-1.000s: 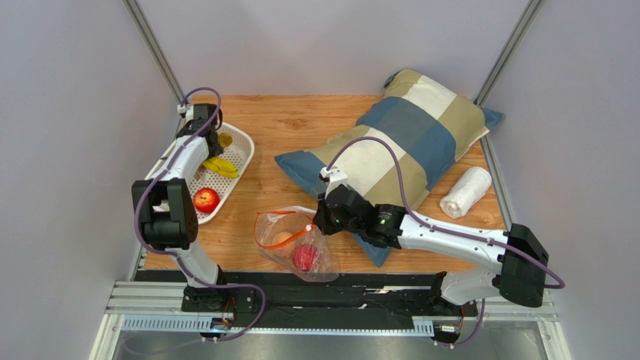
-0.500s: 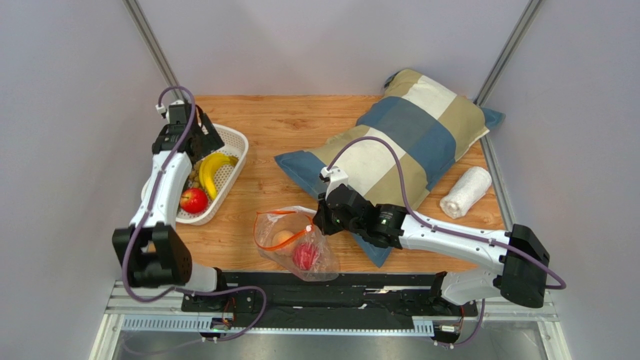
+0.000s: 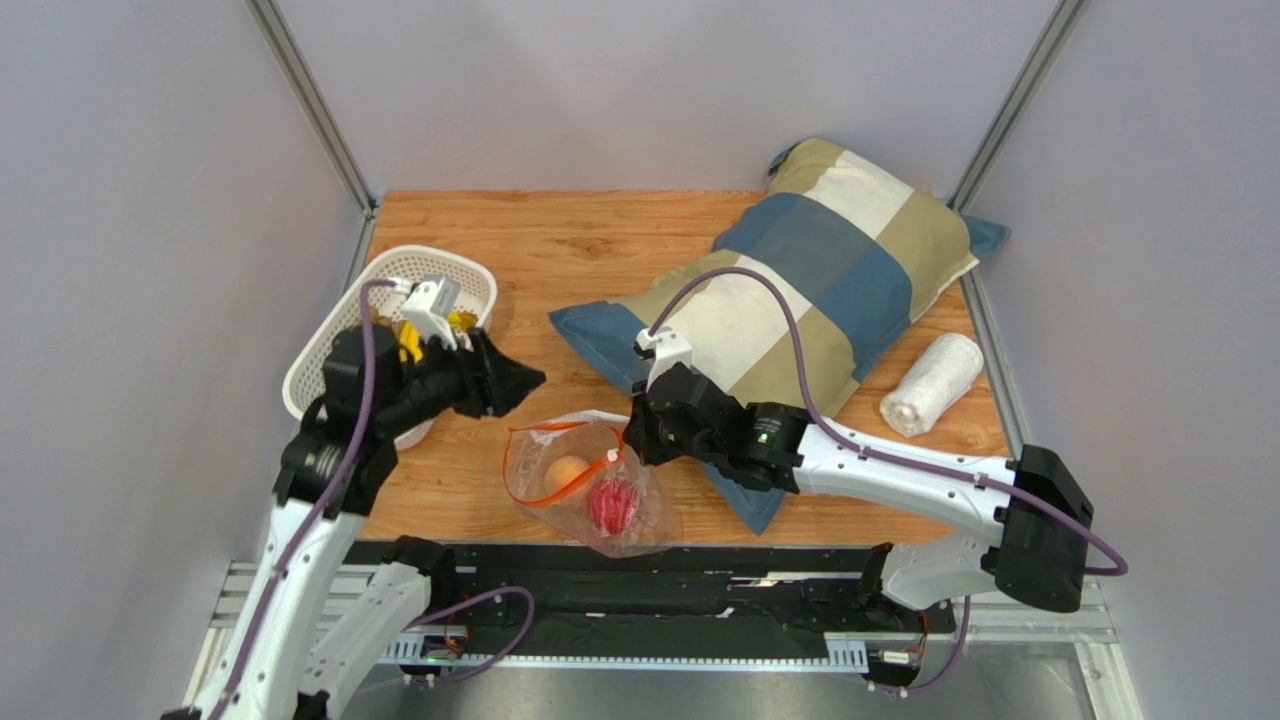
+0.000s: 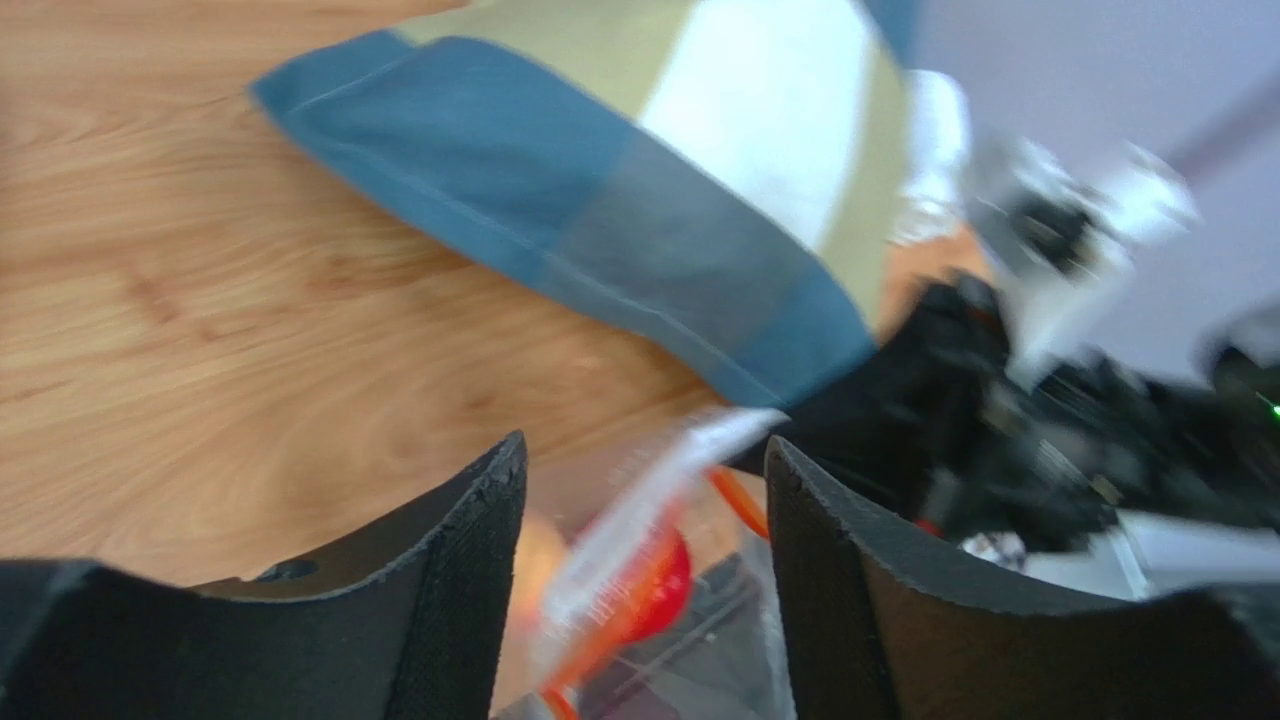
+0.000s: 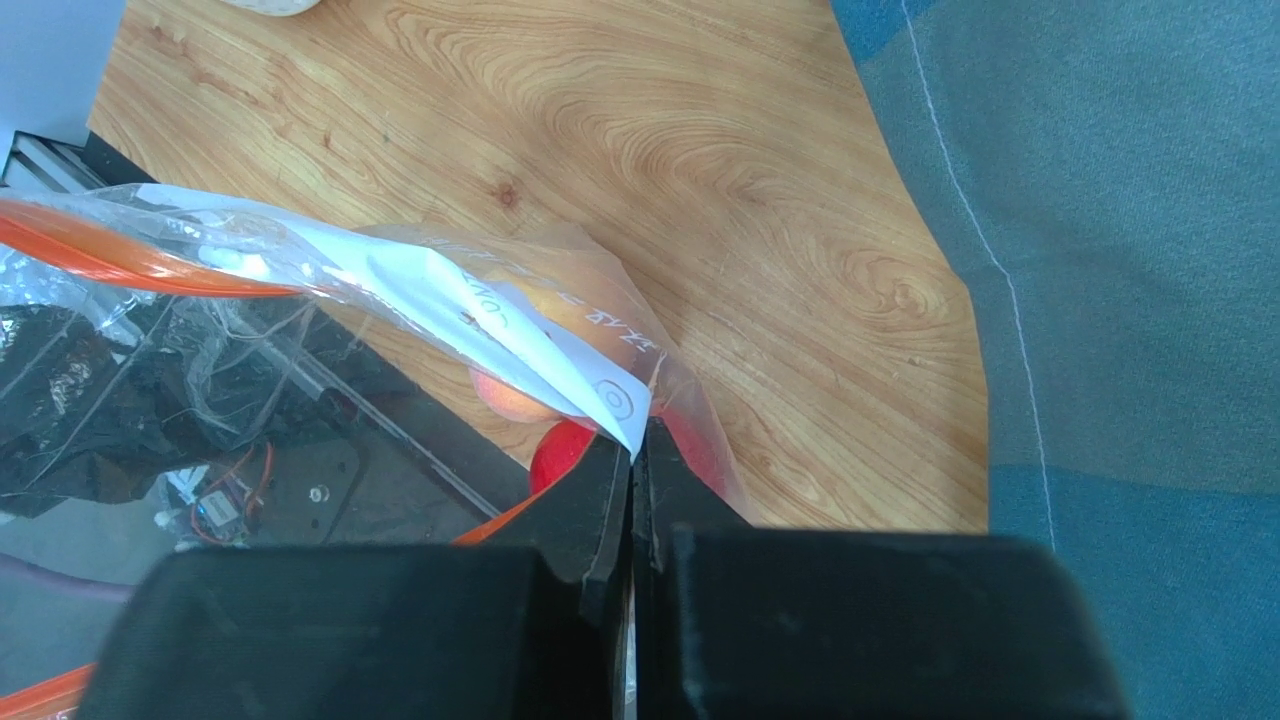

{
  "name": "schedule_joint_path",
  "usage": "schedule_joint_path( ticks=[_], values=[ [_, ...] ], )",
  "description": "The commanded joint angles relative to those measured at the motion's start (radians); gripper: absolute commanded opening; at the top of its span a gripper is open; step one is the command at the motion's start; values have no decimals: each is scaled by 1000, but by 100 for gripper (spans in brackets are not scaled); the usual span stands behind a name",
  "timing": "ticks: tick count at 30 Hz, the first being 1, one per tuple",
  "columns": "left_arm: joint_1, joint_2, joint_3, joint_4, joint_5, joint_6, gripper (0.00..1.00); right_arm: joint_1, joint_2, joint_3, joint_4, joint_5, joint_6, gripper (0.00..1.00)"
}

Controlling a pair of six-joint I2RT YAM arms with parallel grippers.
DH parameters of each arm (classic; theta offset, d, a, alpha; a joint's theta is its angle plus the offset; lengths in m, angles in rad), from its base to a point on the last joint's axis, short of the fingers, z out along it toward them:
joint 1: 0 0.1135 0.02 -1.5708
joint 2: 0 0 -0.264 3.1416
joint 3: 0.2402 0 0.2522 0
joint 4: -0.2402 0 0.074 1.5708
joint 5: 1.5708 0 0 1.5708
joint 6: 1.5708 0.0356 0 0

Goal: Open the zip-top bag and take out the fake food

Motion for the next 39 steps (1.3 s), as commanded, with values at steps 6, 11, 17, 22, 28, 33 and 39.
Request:
schedule_joint_path(
  ticks=[6,11,17,22,28,33,39],
  values=[
    [-129,-282,-146,105,340,-114,54,-13,48,94,24,39,-35,0],
    [-172,-201,-198,70,363,-109,53,-18,99,146,39,21,-46,0],
    [-232,-66,-172,-18,302,-60,40,-22,112,170,42,13,-49,0],
    [-365,29,-100,-128,48,-28,30,-27,109,184,33,16,-38,0],
    [-481,-50,-118,-63,-273,-103,21,-27,88,183,14,-2,-6,0],
    [-481,-208,-189,22,-313,-154,23,-27,62,160,11,-11,0,0],
    [-481,-253,-239,59,-307,-171,30,-27,54,155,18,-19,3,0]
  ],
)
